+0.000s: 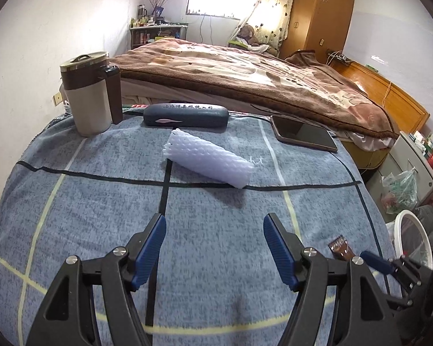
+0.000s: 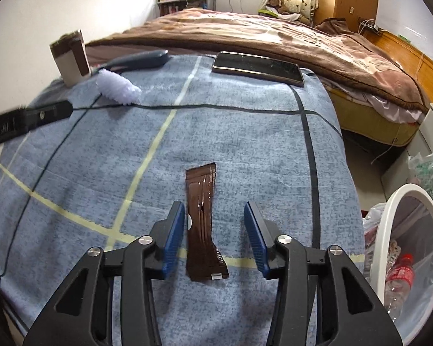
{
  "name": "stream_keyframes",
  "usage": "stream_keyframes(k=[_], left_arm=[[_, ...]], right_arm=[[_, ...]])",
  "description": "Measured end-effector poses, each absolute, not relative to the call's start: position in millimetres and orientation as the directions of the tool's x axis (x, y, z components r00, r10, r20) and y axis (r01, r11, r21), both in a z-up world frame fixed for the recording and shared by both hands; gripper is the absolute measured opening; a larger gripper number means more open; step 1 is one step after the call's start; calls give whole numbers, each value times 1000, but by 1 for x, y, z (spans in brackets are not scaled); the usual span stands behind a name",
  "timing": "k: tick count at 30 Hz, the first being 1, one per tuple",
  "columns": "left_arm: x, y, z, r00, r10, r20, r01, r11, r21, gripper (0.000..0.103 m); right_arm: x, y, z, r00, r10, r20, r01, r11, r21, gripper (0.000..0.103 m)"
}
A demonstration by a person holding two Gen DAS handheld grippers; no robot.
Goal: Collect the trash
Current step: 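Grasp the brown snack wrapper with the right tool while the left tool grasps the white foam sleeve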
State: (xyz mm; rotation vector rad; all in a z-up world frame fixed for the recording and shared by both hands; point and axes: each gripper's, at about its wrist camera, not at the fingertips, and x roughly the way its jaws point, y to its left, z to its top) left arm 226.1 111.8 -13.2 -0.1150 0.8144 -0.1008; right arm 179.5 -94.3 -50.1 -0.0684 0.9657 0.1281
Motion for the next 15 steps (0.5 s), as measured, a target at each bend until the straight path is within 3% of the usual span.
stream_keyframes(k=[3, 4, 15], left_arm=[[236, 112, -14, 678, -126, -724, 33, 989, -142, 75], [241, 112, -14, 677, -117, -726, 20, 990, -141, 76], [298, 120, -24, 646, -55, -761, -124, 977, -175, 77]], right_arm=[[179, -93, -51, 562, 85, -823, -149, 989, 0, 21], [179, -92, -51, 563, 85, -822, -152, 988, -2, 19], [179, -89, -47, 574, 132, -809, -188, 982, 26, 19]])
